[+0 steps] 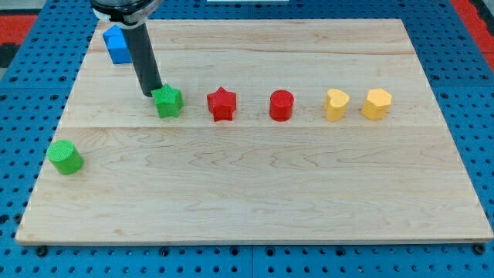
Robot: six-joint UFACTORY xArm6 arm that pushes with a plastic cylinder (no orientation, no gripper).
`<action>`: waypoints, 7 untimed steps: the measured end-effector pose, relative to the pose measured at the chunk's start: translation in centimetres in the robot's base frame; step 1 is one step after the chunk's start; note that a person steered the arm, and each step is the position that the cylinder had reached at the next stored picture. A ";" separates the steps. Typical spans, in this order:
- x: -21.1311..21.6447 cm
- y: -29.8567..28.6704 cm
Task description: Push blue triangle to the line of blocks
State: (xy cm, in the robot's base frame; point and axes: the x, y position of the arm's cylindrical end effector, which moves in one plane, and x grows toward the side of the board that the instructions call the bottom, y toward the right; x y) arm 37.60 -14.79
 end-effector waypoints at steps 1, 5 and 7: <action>-0.4 1.4; -5.2 1.4; -17.8 0.2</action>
State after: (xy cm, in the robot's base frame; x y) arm 19.80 -14.61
